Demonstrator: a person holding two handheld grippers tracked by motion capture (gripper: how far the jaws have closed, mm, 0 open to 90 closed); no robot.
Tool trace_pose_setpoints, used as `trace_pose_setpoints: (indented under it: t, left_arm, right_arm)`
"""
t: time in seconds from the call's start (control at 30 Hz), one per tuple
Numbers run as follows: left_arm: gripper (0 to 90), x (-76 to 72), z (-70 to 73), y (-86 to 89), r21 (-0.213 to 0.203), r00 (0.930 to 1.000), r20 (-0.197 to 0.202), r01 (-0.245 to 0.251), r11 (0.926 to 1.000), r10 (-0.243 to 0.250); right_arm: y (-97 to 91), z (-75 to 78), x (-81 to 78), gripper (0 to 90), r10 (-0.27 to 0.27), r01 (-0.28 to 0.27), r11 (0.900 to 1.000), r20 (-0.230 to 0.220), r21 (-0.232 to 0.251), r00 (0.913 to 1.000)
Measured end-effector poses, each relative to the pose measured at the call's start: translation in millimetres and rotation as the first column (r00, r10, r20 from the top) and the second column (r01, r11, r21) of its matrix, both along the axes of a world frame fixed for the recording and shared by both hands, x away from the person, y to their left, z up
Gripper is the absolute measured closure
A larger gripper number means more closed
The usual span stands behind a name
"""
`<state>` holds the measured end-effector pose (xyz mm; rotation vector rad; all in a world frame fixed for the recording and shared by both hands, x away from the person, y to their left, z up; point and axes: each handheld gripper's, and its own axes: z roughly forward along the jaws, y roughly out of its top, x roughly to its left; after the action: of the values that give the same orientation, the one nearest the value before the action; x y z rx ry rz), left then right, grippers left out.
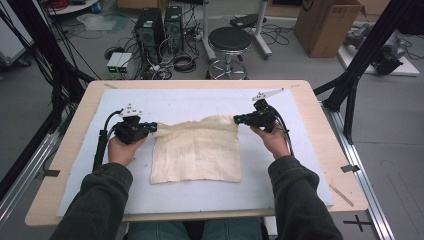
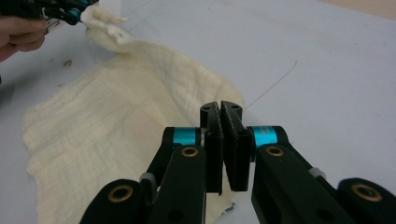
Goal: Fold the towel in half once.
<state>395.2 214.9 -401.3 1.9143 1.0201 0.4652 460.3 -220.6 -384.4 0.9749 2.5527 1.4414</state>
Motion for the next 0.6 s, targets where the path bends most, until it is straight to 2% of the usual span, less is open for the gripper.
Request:
trace_pose_setpoints:
  t: [0.23,0.33,0.53,0.6]
  left_arm:
    - [88.4,-14.7,1.0,2.0,0.019,0.9995,0.008,0.030,0.9994,-0.030]
    - [88.4,-20.5,2.5,1.0,0.019,0.9989,0.026,0.039,0.9991,-0.039]
    - [88.4,-31.3,-1.9,0.3,0.021,0.9982,0.017,0.058,0.9981,-0.058]
    - [88.3,-33.9,-2.1,-0.7,0.038,0.9974,0.014,0.070,0.9968,-0.071]
  right_arm:
    - [-0.6,-3.6,-12.3,87.8,0.027,-0.027,0.9996,0.004,-0.006,0.9996]
    - [-0.7,-3.1,-16.6,87.8,0.026,-0.026,0.9997,0.000,0.001,0.9997]
    - [-3.5,-9.4,-25.9,87.8,0.044,-0.044,0.9989,-0.016,-0.017,0.9989]
    - [-4.5,-7.7,-28.0,87.8,0.052,-0.052,0.9986,-0.020,-0.011,0.9985]
